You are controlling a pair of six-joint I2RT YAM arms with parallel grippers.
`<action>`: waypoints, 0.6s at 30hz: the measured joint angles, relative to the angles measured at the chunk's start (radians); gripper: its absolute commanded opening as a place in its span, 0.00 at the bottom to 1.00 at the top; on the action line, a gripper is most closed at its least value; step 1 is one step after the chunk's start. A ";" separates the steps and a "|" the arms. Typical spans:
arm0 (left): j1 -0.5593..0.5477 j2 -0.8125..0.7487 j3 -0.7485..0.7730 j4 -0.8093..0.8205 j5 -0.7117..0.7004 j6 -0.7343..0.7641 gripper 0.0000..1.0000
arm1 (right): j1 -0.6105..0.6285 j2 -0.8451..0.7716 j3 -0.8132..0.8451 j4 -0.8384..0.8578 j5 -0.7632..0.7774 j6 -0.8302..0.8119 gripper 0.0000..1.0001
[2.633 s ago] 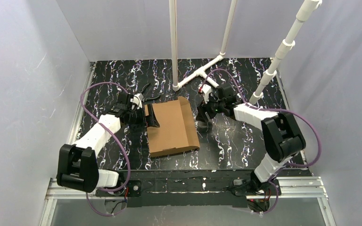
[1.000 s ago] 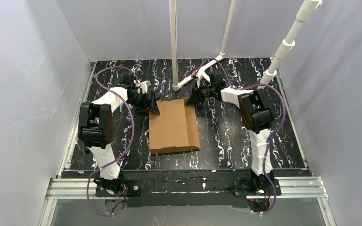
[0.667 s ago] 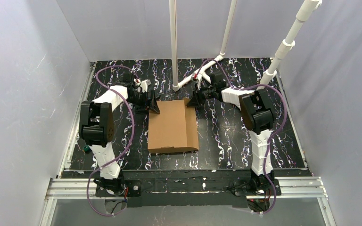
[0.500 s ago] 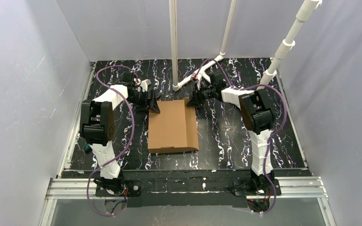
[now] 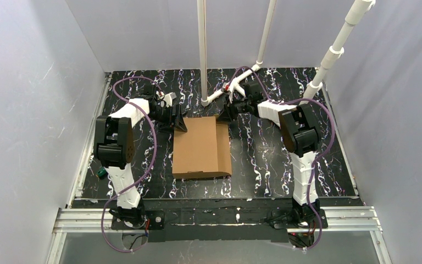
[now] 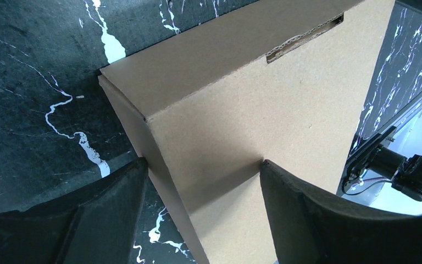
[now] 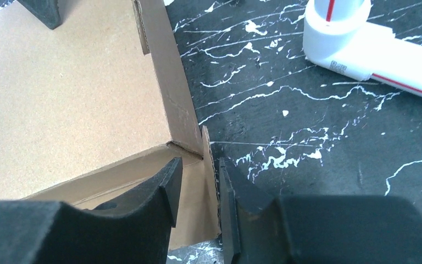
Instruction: Fold the paper box
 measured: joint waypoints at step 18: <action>0.002 0.012 0.010 -0.007 0.001 -0.017 0.69 | 0.000 -0.002 0.023 -0.015 -0.011 -0.068 0.01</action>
